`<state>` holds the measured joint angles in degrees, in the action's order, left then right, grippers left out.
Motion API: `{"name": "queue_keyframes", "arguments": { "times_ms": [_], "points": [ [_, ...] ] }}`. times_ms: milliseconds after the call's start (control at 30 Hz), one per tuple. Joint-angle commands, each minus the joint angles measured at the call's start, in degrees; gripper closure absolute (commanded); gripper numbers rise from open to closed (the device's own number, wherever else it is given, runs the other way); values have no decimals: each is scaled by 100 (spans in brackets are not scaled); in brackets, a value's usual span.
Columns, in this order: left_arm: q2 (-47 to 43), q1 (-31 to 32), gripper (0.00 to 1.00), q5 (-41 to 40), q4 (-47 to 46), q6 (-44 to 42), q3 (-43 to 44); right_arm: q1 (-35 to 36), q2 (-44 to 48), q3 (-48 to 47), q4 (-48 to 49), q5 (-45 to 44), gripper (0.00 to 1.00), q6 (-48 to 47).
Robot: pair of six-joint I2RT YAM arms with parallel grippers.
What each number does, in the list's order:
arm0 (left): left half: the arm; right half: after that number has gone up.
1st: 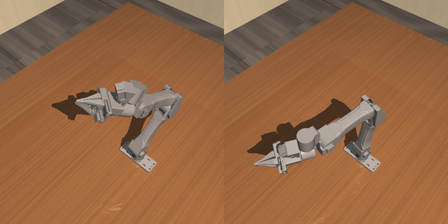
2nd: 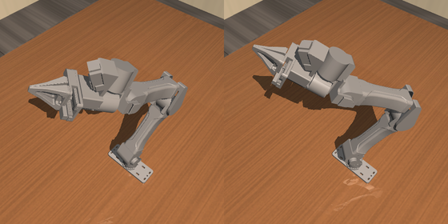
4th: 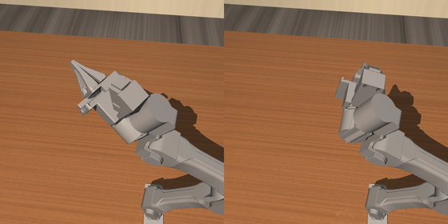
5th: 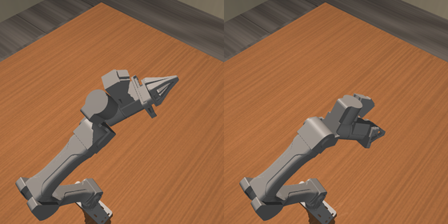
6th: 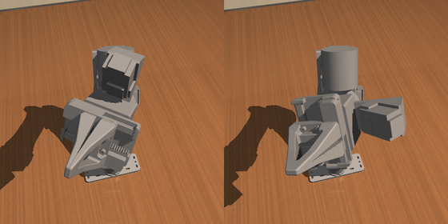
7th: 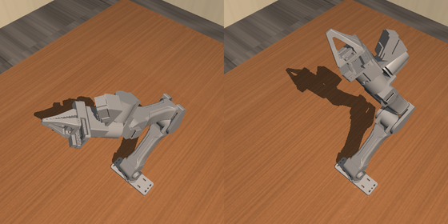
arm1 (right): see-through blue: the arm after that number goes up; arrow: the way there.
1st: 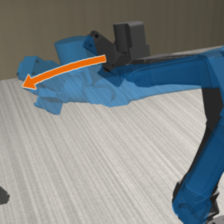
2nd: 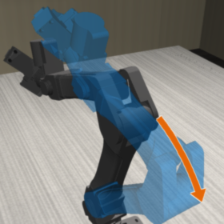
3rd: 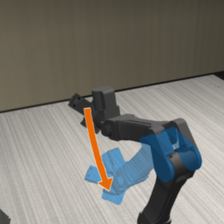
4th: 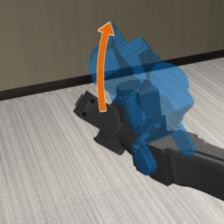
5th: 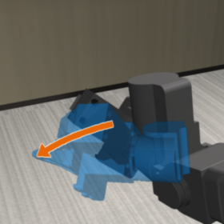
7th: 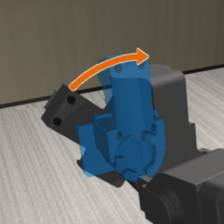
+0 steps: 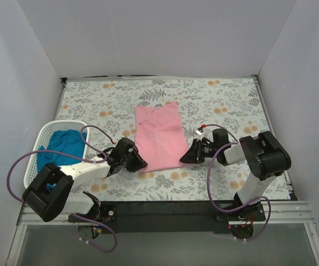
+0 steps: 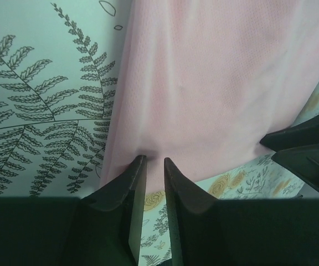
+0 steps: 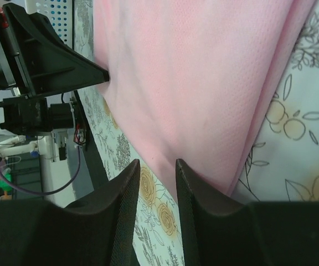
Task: Fold and stack the t-shirts
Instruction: Fold the tshirt
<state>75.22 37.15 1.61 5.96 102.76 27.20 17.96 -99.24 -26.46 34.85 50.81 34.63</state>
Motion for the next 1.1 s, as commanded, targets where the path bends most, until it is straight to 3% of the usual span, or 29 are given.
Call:
{"name": "queue_keyframes", "arguments": {
  "times_ms": [0,133,267,400,533,633,767,1067],
  "points": [
    [-295,-32,81,59,432,51,-189,-90,254,334,118,25,60,43],
    [-919,-23,81,-72,547,104,-250,-3,948,299,136,175,58,307],
    [-1308,-23,79,-90,608,113,-285,664,1328,10,284,-26,56,570],
    [-1414,-23,78,-214,530,148,-347,1402,1004,-307,636,-413,55,729],
    [-1326,-23,77,-4,450,165,-400,1869,-65,-413,1601,-449,55,1229],
    [-1334,-23,77,24,415,165,-452,1896,-762,-325,2586,-440,56,1678],
    [-1308,-23,77,15,389,183,-505,1896,-1229,-229,2606,-545,57,1652],
    [-1160,-67,77,59,301,122,-181,1457,18,-307,2203,-362,58,1687]
  ]
}}
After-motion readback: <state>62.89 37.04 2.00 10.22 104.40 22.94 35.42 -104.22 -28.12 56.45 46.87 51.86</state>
